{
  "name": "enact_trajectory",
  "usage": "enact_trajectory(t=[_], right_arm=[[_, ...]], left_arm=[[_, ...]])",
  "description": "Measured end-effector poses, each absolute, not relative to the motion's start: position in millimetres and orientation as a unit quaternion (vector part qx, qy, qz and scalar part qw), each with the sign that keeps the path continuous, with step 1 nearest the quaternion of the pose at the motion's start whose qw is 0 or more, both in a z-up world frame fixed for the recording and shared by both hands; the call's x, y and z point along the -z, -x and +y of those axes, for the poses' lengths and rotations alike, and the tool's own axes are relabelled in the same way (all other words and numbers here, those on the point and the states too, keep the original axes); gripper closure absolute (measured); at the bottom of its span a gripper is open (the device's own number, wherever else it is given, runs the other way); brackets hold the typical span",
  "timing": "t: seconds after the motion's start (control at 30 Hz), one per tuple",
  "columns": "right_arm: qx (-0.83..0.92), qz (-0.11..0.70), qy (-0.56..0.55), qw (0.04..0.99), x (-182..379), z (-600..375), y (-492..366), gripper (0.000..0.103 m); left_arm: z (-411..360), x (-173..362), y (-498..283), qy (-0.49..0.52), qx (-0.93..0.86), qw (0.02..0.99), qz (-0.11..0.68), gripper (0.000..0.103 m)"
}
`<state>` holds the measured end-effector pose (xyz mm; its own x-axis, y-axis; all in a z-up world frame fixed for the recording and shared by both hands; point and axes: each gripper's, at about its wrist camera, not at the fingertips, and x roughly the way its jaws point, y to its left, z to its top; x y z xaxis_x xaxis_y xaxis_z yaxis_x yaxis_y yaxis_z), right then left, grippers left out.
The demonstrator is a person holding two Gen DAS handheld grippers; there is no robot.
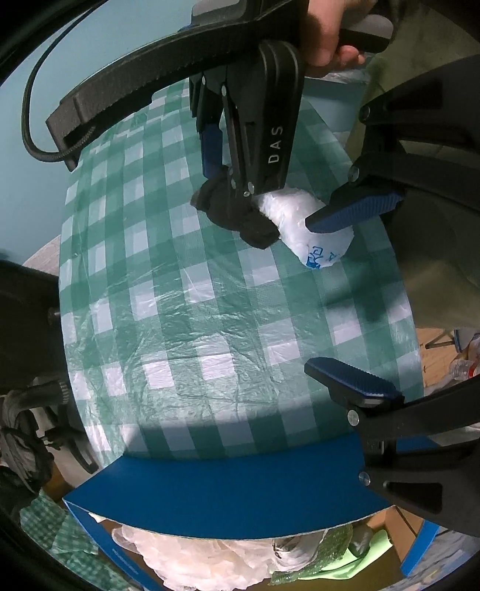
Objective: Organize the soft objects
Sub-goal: 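Grasp the black glove with the right gripper while the left gripper grasps the white bundle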
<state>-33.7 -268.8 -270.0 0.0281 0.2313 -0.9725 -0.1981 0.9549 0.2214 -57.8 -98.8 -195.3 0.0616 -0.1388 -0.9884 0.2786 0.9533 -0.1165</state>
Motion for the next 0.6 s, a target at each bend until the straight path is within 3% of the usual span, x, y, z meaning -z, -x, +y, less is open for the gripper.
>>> enact_trajectory(t=[0.6], right_arm=[[-0.089, 0.667, -0.01, 0.739, 268.7, -327.0, 17.7, 0.047]], left_arm=[[-120.5, 198.6, 50.1, -0.064, 0.173, 0.72, 0.669, 0.024]])
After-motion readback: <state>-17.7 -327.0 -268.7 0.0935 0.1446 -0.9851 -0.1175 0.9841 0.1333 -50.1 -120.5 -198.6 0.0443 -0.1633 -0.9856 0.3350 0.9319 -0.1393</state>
